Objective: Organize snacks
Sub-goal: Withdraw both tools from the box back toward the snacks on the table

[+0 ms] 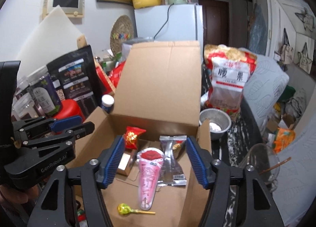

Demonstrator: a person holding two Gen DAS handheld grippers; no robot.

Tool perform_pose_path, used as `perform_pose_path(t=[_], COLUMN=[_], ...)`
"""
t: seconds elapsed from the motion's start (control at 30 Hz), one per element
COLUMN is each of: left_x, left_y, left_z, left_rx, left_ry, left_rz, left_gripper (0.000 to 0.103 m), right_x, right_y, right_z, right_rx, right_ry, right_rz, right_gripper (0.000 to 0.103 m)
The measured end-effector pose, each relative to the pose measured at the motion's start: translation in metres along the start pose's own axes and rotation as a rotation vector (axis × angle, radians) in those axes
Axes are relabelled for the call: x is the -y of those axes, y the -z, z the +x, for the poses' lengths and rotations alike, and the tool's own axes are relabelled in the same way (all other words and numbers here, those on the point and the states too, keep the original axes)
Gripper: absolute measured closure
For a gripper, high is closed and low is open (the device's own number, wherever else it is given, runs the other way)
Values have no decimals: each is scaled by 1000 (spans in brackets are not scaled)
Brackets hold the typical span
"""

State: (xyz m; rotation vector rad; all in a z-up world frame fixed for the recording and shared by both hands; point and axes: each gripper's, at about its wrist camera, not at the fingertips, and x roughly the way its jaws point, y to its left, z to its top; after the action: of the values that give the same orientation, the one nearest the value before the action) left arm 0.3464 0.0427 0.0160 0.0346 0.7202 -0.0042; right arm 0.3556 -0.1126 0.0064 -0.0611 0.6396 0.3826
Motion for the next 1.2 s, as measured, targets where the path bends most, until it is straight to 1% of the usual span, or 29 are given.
perform_pose_path(t=[0.03,0.07,0.1,0.13,0.17,0.2,0.27,0.33,0.4,0.57,0.67,0.73,0.83,0.9,1.07,1.2], left_x=[1,2,3,4,4,4,5,4,5,9,13,16,20,21,19,16], left_y=[-2,-3,-4,-5,-6,-7,-9,-10,-9,-4,1,6,14,19,37,52], left_z=[-6,-9,-15,-21,-25,-32,-39,-45,-53,-74,-88,-98,-113,-122,-148,-164], left_rx=[10,15,24,45,67,93,96,97,109,146,161,177,193,200,207,207], left_ry=[-1,-1,0,2,-4,-28,-27,-11,-23,-38,-14,8,20,17,62,67], left_rz=[6,9,11,13,12,11,11,11,21,23,29,51,69,67,62,55], left_gripper=[73,58,47,24,20,20,20,19,19,19,19,19,19,19,19,19], right_x=[-1,-1,-2,-2,-3,-3,-2,-1,-1,-2,-5,-7,-11,-14,-27,-37], right_y=[-1,-3,-4,-6,-7,-7,-8,-7,-5,2,10,15,21,25,40,55], right_z=[-5,-10,-15,-21,-26,-30,-40,-47,-54,-73,-87,-95,-108,-119,-151,-174], right_rx=[9,18,27,40,53,61,77,80,82,93,100,104,108,108,138,149], right_ry=[2,6,12,19,27,33,48,56,54,55,68,70,67,68,71,68], right_rz=[-3,-4,-5,-9,-12,-12,-9,-2,1,13,15,17,22,31,32,36], right_gripper=[34,30,26,25,22,19,16,16,13,13,13,13,13,13,13,13])
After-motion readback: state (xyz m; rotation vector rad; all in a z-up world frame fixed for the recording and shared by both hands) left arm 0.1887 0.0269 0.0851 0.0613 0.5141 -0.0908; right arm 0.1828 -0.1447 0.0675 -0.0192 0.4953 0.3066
